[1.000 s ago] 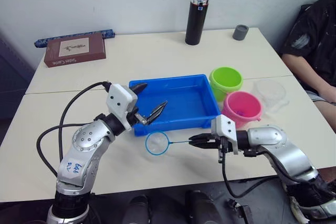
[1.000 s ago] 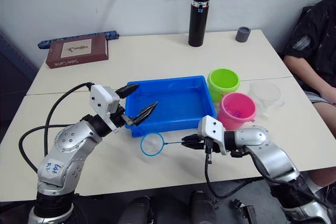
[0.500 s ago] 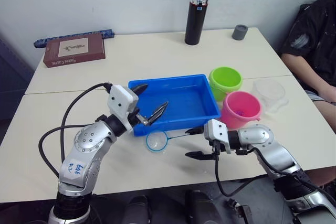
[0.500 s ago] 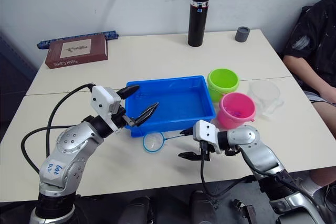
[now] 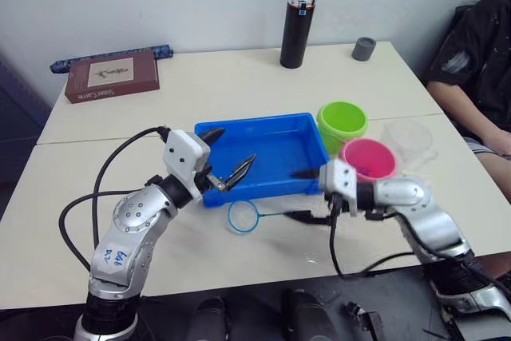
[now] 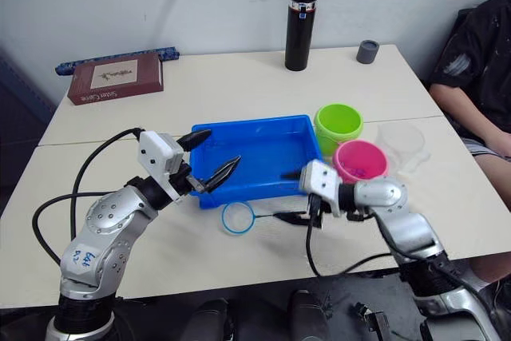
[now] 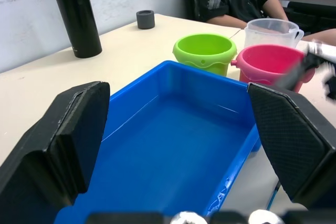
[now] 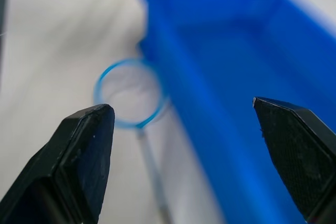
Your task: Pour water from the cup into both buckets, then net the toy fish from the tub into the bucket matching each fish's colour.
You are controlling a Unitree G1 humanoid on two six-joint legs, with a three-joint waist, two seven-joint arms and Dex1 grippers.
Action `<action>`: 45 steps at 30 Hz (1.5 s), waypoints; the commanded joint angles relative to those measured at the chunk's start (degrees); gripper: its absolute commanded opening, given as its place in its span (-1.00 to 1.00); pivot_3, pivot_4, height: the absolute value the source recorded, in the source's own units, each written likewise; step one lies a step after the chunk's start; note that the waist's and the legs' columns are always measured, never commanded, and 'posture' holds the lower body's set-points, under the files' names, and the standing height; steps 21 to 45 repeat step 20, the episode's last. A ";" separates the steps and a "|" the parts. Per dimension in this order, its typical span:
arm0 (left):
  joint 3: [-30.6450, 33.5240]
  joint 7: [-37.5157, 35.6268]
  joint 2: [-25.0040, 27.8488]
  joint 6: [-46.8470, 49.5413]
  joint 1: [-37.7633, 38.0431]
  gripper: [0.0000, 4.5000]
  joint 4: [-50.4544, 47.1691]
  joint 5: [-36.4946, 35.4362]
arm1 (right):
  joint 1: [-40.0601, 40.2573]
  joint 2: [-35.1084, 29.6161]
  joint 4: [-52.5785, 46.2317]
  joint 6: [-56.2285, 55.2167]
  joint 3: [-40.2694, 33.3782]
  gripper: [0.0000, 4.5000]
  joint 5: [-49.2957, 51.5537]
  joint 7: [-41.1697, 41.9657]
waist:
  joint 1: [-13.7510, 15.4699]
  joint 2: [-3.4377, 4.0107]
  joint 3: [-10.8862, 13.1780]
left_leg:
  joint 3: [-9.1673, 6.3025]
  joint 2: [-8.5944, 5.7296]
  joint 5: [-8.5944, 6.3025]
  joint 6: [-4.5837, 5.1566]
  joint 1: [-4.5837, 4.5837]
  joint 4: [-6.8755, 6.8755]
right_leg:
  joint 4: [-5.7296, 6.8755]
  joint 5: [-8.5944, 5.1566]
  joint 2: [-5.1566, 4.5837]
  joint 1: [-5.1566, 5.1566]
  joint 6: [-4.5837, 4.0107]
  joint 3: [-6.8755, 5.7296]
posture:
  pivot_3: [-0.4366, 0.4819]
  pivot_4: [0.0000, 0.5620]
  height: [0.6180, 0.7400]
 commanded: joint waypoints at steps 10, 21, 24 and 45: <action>1.37 4.35 -3.10 -3.22 -1.33 1.00 4.37 1.63 | -6.59 7.26 -3.15 11.46 -13.50 0.99 -1.29 -28.76 | 0.40 0.00 0.00 | 0.02 -0.03 0.00 0.00 -0.08 -0.03 | -0.05 -0.01 -0.07 -0.05 -0.01 -0.01 | -0.05 -0.47 1.00; 4.01 6.11 -3.56 -3.94 -0.52 1.00 9.19 2.12 | -0.73 10.36 0.51 10.02 -13.91 0.99 -7.35 -40.18 | 0.04 0.00 0.00 | 0.05 -0.03 0.00 0.01 -0.08 -0.05 | -0.03 0.00 -0.05 -0.08 -0.01 -0.01 | -0.05 -0.47 1.00; 4.01 6.11 -3.56 -3.94 -0.52 1.00 9.19 2.12 | -0.73 10.36 0.51 10.02 -13.91 0.99 -7.35 -40.18 | 0.04 0.00 0.00 | 0.05 -0.03 0.00 0.01 -0.08 -0.05 | -0.03 0.00 -0.05 -0.08 -0.01 -0.01 | -0.05 -0.47 1.00; 4.01 6.11 -3.56 -3.94 -0.52 1.00 9.19 2.12 | -0.73 10.36 0.51 10.02 -13.91 0.99 -7.35 -40.18 | 0.04 0.00 0.00 | 0.05 -0.03 0.00 0.01 -0.08 -0.05 | -0.03 0.00 -0.05 -0.08 -0.01 -0.01 | -0.05 -0.47 1.00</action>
